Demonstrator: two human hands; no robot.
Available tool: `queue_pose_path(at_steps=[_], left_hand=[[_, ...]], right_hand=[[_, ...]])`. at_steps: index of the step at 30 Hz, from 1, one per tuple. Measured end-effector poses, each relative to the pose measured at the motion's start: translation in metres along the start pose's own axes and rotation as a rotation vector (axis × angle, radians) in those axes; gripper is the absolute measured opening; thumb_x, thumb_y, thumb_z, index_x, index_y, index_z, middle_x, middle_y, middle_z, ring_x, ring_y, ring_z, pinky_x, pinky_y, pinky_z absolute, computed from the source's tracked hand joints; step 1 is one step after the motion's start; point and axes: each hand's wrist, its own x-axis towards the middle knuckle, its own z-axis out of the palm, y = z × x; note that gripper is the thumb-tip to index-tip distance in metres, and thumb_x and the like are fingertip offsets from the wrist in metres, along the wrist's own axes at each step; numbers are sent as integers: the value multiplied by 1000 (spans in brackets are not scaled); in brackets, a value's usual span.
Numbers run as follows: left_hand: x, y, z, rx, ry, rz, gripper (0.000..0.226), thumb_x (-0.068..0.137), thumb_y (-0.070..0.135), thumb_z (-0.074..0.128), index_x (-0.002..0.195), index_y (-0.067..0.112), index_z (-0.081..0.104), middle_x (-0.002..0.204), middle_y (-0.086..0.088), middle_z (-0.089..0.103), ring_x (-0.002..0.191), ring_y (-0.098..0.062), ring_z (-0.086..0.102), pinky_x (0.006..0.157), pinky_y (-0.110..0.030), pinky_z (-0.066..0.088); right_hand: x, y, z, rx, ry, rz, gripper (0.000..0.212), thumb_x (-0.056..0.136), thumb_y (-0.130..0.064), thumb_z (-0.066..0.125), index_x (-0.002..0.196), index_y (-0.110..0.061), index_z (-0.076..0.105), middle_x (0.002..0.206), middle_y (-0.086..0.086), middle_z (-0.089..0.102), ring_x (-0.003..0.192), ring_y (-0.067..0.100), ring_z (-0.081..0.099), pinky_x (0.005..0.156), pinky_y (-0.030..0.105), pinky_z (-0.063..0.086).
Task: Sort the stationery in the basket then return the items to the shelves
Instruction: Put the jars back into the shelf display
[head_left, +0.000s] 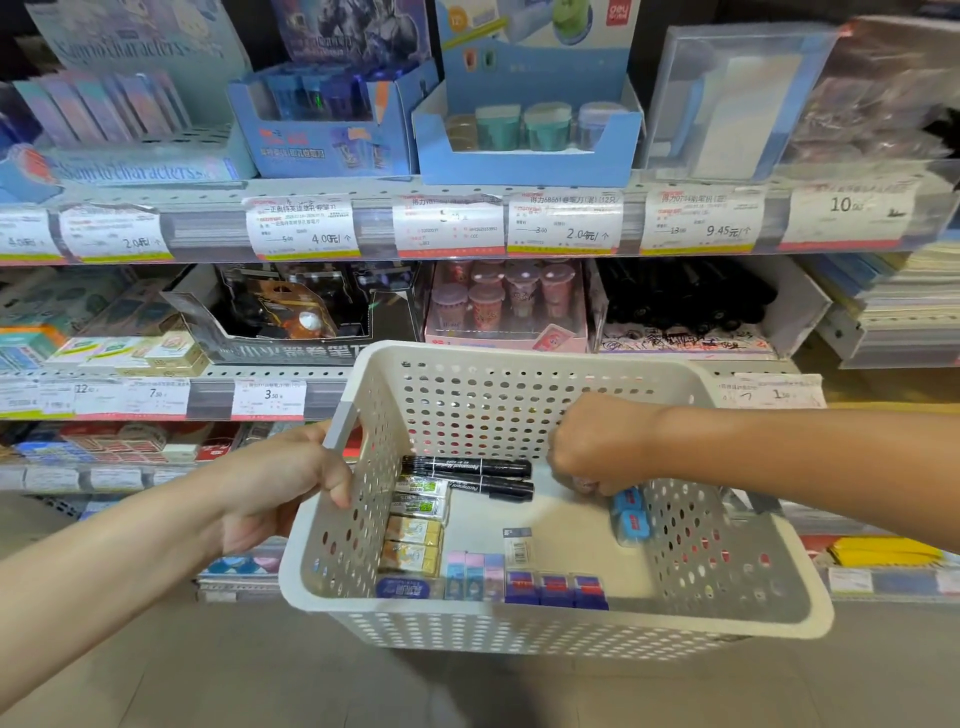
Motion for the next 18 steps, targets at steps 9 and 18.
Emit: queue_pose_path(at_steps=[9, 18], left_hand=[[-8, 0, 3, -28, -21, 7, 61, 46, -4, 49, 102, 14, 65, 83, -25, 61, 68, -34, 60, 49, -34, 56], [-10, 0, 3, -40, 2, 8, 61, 45, -4, 49, 101, 14, 66, 82, -25, 61, 66, -34, 60, 46, -34, 55]], right_hand=[[7, 0, 2, -145, -40, 51, 12, 86, -6, 52, 88, -14, 61, 81, 5, 55, 74, 24, 48, 61, 28, 38], [-10, 5, -5, 252, 191, 170, 41, 81, -54, 54, 92, -15, 55, 86, -1, 54, 73, 23, 57, 58, 31, 47]])
